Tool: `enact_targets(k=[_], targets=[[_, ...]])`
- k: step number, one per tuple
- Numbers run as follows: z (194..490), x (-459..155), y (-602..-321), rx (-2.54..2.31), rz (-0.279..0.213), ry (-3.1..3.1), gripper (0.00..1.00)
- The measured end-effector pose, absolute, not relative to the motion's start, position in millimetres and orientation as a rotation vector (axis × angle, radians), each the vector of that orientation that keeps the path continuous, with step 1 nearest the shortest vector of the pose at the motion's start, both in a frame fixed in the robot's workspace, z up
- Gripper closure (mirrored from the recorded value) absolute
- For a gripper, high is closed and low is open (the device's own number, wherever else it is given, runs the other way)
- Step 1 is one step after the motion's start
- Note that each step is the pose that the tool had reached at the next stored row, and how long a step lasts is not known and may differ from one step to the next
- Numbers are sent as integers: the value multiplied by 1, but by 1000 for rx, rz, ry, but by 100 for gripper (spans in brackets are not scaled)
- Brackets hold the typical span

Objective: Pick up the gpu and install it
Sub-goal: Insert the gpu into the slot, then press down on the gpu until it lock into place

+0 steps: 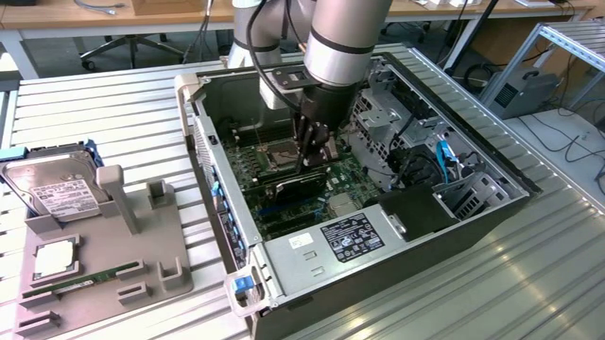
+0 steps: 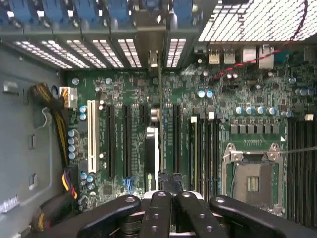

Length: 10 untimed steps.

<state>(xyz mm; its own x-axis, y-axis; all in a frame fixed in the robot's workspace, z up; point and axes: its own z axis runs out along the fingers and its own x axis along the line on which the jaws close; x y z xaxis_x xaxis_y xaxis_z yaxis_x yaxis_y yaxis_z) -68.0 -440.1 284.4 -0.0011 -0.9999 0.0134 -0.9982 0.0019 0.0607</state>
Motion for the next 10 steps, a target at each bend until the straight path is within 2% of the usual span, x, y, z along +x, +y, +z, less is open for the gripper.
enact_targets(k=[10], targets=[[284,-68,-440,2182,-52,-2185,89]])
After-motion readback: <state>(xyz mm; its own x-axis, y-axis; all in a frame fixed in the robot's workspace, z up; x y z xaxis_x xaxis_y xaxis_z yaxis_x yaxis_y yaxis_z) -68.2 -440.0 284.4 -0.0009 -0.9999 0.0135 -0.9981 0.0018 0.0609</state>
